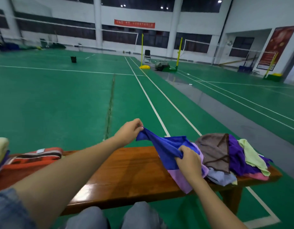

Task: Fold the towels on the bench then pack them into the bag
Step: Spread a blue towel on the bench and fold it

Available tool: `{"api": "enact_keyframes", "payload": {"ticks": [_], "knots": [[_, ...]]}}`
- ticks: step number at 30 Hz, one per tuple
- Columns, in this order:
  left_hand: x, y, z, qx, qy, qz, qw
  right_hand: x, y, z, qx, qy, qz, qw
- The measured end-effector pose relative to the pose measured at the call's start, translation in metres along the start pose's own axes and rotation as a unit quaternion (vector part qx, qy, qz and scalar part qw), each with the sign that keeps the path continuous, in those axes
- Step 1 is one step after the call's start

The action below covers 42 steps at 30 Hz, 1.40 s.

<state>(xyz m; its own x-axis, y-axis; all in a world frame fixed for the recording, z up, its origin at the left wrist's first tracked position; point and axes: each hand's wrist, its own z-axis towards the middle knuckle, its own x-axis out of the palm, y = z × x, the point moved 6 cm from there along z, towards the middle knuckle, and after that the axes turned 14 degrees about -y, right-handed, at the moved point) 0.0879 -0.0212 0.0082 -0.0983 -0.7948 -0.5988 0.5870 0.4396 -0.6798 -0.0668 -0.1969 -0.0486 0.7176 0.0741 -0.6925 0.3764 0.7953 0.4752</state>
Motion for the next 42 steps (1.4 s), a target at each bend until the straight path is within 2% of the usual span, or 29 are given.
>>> {"api": "enact_keyframes", "payload": {"ticks": [4, 13, 19, 23, 31, 39, 42], "knots": [[-0.076, 0.017, 0.001, -0.009, -0.042, 0.019, 0.999, -0.005, 0.029, 0.001, -0.003, -0.018, 0.030, 0.999], [-0.205, 0.067, -0.030, -0.079, -0.111, 0.048, 0.990, 0.016, 0.100, -0.009, 0.023, 0.083, 0.111, 0.990], [-0.263, 0.095, -0.055, -0.127, -0.147, 0.062, 0.979, 0.009, 0.138, -0.011, 0.036, 0.135, 0.268, 0.953], [-0.281, 0.105, -0.063, -0.157, -0.174, 0.051, 0.971, 0.004, 0.151, -0.016, 0.049, 0.145, 0.339, 0.928], [-0.283, 0.119, -0.071, -0.206, -0.159, 0.009, 0.965, 0.001, 0.146, -0.017, 0.097, 0.112, 0.378, 0.914], [-0.279, 0.120, -0.068, -0.191, -0.136, 0.017, 0.972, -0.002, 0.129, -0.008, 0.161, 0.064, 0.427, 0.888], [-0.272, 0.120, -0.063, -0.187, -0.133, -0.010, 0.973, 0.000, 0.121, -0.002, 0.189, 0.045, 0.440, 0.877]]}}
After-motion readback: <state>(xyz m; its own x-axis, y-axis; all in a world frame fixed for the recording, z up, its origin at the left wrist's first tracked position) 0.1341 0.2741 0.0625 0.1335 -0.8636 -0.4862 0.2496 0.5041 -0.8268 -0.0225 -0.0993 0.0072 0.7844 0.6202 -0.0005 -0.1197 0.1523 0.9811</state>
